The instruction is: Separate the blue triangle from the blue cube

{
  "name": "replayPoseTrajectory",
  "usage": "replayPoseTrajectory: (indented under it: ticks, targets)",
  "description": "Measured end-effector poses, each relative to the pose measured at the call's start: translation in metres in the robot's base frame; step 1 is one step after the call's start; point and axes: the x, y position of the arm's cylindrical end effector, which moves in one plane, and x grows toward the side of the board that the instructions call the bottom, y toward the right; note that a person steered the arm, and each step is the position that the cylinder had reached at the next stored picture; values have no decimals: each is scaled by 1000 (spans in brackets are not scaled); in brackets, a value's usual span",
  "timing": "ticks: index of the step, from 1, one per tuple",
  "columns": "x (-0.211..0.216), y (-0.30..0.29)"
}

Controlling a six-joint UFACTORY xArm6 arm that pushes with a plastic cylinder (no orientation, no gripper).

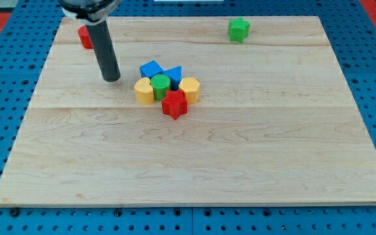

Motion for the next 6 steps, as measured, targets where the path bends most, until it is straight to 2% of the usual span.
replayPoseTrajectory:
  ticks: [1,2,3,4,5,6]
  targets:
    - [-29,0]
    - [-28,12]
    - [6,25]
    - [45,81]
    - [47,114]
    - [-10,128]
